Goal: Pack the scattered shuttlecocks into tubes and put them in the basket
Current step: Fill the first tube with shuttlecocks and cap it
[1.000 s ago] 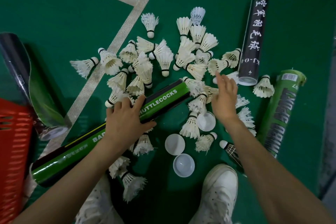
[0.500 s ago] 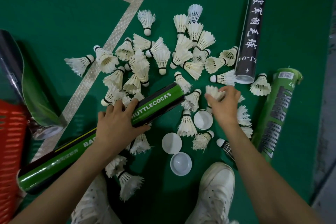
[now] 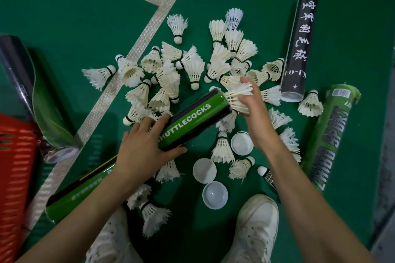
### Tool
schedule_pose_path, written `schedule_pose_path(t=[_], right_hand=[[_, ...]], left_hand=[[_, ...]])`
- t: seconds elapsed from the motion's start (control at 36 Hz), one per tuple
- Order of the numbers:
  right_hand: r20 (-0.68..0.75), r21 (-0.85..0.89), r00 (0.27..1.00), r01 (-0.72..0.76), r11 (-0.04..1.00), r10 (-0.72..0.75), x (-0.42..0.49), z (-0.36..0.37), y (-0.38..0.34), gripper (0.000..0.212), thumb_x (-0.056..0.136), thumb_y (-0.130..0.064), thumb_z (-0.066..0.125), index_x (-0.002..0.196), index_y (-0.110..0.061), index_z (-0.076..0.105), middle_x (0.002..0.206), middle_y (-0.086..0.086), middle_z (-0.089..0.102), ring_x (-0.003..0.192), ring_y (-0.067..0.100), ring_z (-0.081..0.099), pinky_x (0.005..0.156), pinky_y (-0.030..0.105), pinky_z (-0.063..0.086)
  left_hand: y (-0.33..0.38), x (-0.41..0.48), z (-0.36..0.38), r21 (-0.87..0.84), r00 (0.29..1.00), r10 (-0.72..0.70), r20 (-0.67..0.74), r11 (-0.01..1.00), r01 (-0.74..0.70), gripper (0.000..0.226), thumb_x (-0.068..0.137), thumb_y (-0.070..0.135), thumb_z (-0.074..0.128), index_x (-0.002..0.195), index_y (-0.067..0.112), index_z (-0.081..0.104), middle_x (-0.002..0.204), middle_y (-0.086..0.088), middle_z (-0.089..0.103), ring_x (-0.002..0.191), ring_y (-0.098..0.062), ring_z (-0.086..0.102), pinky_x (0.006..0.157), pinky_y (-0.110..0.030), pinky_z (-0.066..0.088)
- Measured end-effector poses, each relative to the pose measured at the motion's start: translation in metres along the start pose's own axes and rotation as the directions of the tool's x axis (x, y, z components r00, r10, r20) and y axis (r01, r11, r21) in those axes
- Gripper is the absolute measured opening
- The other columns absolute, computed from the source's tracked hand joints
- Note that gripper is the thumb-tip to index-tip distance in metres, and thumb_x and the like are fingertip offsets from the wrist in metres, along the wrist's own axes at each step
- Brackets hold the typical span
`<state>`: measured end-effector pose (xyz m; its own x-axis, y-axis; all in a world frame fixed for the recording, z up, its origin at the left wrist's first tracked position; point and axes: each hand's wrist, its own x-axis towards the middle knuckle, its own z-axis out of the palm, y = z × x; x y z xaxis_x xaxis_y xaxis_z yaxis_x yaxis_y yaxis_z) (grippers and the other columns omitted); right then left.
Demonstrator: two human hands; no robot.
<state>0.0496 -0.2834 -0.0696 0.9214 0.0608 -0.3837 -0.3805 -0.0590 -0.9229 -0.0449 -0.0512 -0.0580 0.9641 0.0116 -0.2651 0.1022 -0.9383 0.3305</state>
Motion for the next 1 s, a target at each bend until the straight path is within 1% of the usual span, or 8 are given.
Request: schedule_pose_path(t=[0.11,0.25,0.42,0.56,0.61,0.69,0.81,1.0], right_hand=[[0.024,-0.002,1.0,-0.008,1.0,0.008,0.001,-0.005,-0.005,0.049,0.07,-0.056,0.055,0.117,-0.044,0.06,0.136,-0.006,0.053,0.129,0.016,0.046,0.113,0.051,0.029],[0.097,-0.062,0.995,-0.019,0.998,0.025,-0.005,-0.004,-0.013,0.075,0.064,-0.09,0.043,0.126,-0.049,0.053,0.139,-0.013,0.052,0.131,0.01,0.044,0.115,0.048,0.025],[0.241,-0.225,0.964,-0.053,0.973,0.108,-0.013,0.008,-0.019,0.063,0.083,-0.079,0.013,0.135,-0.055,0.038,0.148,-0.022,0.037,0.14,0.009,0.029,0.117,0.047,0.013],[0.304,-0.23,0.941,-0.077,0.97,0.147,-0.009,0.018,-0.016,0.053,0.082,-0.081,0.016,0.126,-0.064,0.04,0.145,-0.029,0.037,0.141,0.007,0.027,0.117,0.051,0.016],[0.253,-0.215,0.954,-0.105,0.971,0.159,-0.005,0.02,-0.015,0.048,0.083,-0.08,0.018,0.117,-0.064,0.047,0.141,-0.022,0.046,0.136,0.008,0.036,0.117,0.047,0.02],[0.044,-0.235,0.995,-0.075,0.969,0.087,0.003,0.023,-0.008,0.052,0.096,-0.062,0.019,0.126,-0.039,0.056,0.135,-0.008,0.054,0.124,0.008,0.047,0.109,0.033,0.03],[-0.253,-0.346,0.968,-0.088,0.934,-0.002,0.019,0.015,0.007,0.038,0.098,-0.04,0.045,0.129,-0.018,0.049,0.13,0.001,0.051,0.118,0.014,0.049,0.096,0.028,0.038],[-0.312,-0.59,0.934,-0.336,0.734,0.176,0.032,0.02,0.039,0.073,0.083,-0.043,0.067,0.13,-0.004,0.027,0.137,0.016,0.031,0.126,0.033,0.035,0.096,0.037,0.037]], left_hand=[[0.0,-0.003,0.001,-0.035,0.999,0.033,-0.016,0.999,-0.033,0.091,0.066,0.083,0.039,0.136,0.026,0.046,0.105,-0.003,0.054,0.094,-0.028,0.054,0.075,-0.043,0.052],[0.0,-0.004,-0.002,-0.051,0.997,0.059,-0.042,0.997,-0.061,0.088,0.068,0.081,0.042,0.136,0.026,0.046,0.104,-0.001,0.053,0.095,-0.024,0.053,0.069,-0.036,0.05],[0.004,-0.002,-0.006,-0.032,0.996,0.084,-0.031,0.996,-0.085,0.088,0.068,0.08,0.046,0.136,0.024,0.047,0.104,-0.003,0.053,0.093,-0.026,0.053,0.066,-0.037,0.049],[0.005,0.001,-0.006,-0.021,0.999,0.052,0.008,0.998,-0.051,0.087,0.069,0.07,0.065,0.14,0.025,0.043,0.11,-0.005,0.052,0.1,-0.028,0.051,0.075,-0.04,0.049],[0.006,0.004,-0.005,-0.006,0.999,0.039,0.019,0.999,-0.039,0.088,0.069,0.071,0.064,0.141,0.026,0.042,0.112,-0.006,0.053,0.102,-0.029,0.051,0.077,-0.04,0.047],[0.007,0.011,-0.003,0.068,0.997,-0.006,0.07,0.998,0.001,0.09,0.071,0.073,0.06,0.145,0.029,0.033,0.122,-0.005,0.049,0.111,-0.029,0.048,0.087,-0.039,0.045],[-0.004,0.015,-0.003,0.118,0.993,-0.076,0.088,0.991,0.066,0.091,0.073,0.073,0.058,0.147,0.029,0.028,0.128,-0.008,0.047,0.116,-0.032,0.046,0.092,-0.042,0.044],[-0.02,0.005,0.0,0.11,0.977,-0.17,0.129,0.981,0.157,0.088,0.074,0.072,0.058,0.144,0.028,0.028,0.126,-0.008,0.045,0.117,-0.031,0.045,0.093,-0.044,0.046]])
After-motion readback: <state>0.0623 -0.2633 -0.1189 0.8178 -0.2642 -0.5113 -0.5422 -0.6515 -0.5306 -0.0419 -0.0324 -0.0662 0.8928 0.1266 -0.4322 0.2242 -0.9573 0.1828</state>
